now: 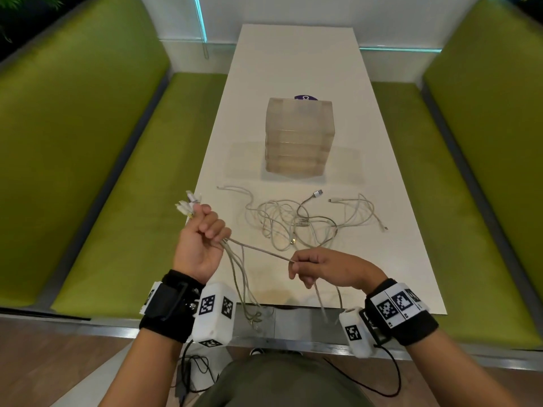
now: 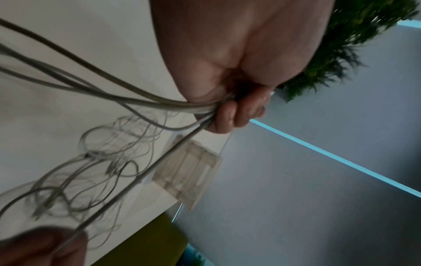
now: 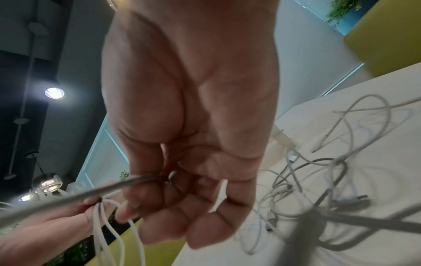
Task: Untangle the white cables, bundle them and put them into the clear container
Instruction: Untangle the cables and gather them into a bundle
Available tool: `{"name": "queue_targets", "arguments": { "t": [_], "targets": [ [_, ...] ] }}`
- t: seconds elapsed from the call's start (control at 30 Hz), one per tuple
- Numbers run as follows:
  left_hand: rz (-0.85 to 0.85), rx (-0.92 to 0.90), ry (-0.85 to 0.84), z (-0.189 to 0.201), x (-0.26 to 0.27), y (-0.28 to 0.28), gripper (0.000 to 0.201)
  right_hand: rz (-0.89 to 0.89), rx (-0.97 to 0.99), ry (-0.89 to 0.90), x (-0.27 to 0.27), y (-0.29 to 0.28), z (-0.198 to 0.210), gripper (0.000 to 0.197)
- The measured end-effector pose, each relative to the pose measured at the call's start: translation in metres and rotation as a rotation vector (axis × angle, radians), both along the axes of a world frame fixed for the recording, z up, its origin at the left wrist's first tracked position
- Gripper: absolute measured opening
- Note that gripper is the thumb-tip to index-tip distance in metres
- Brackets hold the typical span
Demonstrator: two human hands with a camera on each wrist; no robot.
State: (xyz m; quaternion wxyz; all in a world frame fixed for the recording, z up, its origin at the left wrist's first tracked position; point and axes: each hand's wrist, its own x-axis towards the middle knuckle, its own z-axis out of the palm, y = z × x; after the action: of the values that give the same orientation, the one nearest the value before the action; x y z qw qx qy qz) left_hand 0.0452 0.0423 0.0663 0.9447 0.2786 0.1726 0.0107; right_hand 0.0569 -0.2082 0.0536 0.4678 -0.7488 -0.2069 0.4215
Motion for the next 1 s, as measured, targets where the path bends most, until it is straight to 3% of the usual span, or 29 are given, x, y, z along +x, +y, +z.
{"name": "queue_targets", "arguments": {
  "t": [0.17,0.23,0.33,0.43,0.53,0.77,0.9,1.0],
  "targets": [
    [0.089,0.112,-0.042,-0.001,-0.003,0.02,0.032,0.0,0.006,0.065,0.004,-0.015,-0.004,0.015],
    [0.085,0.184,-0.027,-0.002,-0.003,0.022,0.033,-0.108,0.074,0.073,0.005,-0.018,0.002,0.017],
    [-0.035,0.352,0.03,-0.004,-0.008,0.006,0.032,-0.348,0.221,-0.014,0.004,-0.008,0.016,0.02],
    [-0.242,0.517,0.048,-0.004,-0.014,-0.029,0.037,-0.442,0.305,-0.101,0.005,0.012,0.022,0.021],
    [-0.363,0.552,0.021,-0.001,-0.02,-0.056,0.042,-0.444,0.287,-0.159,0.004,0.03,0.023,0.023],
    [-0.265,0.604,-0.022,0.001,-0.019,-0.064,0.031,-0.363,0.164,-0.199,-0.003,0.047,0.023,0.029],
    [-0.357,0.643,-0.083,0.004,-0.02,-0.059,0.032,-0.307,0.123,-0.211,-0.002,0.046,0.029,0.034],
    [-0.324,0.699,-0.065,0.005,-0.018,-0.058,0.019,-0.251,0.095,-0.221,-0.002,0.047,0.032,0.031]
  ]
}}
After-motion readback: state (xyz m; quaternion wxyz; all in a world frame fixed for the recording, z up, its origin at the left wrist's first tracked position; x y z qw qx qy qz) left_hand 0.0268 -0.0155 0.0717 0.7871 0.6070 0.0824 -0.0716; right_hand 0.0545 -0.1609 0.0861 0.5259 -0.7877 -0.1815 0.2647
